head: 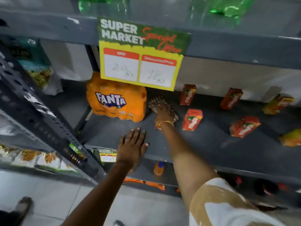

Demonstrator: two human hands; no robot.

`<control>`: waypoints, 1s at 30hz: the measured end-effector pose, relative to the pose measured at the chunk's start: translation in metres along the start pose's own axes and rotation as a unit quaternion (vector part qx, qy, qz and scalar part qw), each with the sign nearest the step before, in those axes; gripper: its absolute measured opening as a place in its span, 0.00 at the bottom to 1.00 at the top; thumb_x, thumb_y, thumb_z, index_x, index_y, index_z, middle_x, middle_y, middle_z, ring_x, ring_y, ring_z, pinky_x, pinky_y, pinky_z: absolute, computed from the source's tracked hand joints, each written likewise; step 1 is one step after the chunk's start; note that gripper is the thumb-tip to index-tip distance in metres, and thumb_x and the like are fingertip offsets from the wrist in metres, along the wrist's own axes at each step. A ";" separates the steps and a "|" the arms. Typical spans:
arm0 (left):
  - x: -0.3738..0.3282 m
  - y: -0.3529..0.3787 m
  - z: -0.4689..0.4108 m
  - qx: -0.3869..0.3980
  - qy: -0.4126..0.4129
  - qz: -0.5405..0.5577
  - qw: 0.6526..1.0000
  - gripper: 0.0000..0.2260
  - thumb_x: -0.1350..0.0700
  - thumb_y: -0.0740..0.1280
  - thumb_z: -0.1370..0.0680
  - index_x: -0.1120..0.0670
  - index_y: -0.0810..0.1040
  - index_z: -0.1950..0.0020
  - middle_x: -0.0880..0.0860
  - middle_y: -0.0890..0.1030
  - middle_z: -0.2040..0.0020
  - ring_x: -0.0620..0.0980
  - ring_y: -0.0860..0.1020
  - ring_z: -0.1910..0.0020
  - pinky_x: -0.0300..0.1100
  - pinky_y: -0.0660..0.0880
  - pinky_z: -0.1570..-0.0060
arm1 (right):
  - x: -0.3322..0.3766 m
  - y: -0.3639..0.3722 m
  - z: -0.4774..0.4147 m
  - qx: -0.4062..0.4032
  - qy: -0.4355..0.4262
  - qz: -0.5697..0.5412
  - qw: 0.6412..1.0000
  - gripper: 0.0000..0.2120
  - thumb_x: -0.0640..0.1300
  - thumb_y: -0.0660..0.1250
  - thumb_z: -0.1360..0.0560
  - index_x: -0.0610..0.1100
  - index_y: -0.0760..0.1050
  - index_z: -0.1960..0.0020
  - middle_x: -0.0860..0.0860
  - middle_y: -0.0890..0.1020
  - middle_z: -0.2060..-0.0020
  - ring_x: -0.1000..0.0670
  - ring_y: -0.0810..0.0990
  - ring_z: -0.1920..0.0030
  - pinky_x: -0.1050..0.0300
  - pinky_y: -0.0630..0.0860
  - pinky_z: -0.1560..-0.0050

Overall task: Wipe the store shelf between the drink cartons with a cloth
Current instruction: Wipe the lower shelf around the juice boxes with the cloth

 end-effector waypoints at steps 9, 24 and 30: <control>-0.002 -0.007 0.006 -0.009 -0.007 0.066 0.998 0.28 0.44 0.41 0.23 0.55 0.55 0.26 0.53 0.59 0.25 0.51 0.53 0.26 0.53 0.51 0.30 | -0.002 0.003 0.144 0.041 -0.062 -0.054 0.996 0.32 0.32 0.61 0.30 0.51 0.63 0.29 0.48 0.61 0.26 0.42 0.56 0.26 0.47 0.52 0.24; 0.089 -0.022 0.036 0.013 -0.046 0.001 0.999 0.34 0.40 0.30 0.30 0.46 0.46 0.25 0.48 0.49 0.23 0.47 0.45 0.26 0.51 0.45 0.29 | 0.016 -0.012 0.144 0.010 -0.105 -0.070 0.992 0.28 0.34 0.57 0.26 0.49 0.62 0.29 0.46 0.63 0.26 0.43 0.57 0.25 0.46 0.55 0.24; 0.114 -0.022 0.040 -0.037 -0.093 0.048 0.994 0.33 0.41 0.35 0.27 0.53 0.52 0.25 0.52 0.56 0.24 0.50 0.51 0.26 0.50 0.48 0.29 | 0.056 0.025 0.136 0.014 -0.088 0.014 0.996 0.30 0.38 0.57 0.27 0.54 0.57 0.27 0.49 0.60 0.25 0.45 0.56 0.25 0.42 0.54 0.25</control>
Point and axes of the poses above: each hand's wrist, its own z-axis away from the middle knuckle, its own y-axis out of the palm, x = y × z, the point moved 2 cm from there along -z, towards the middle knuckle
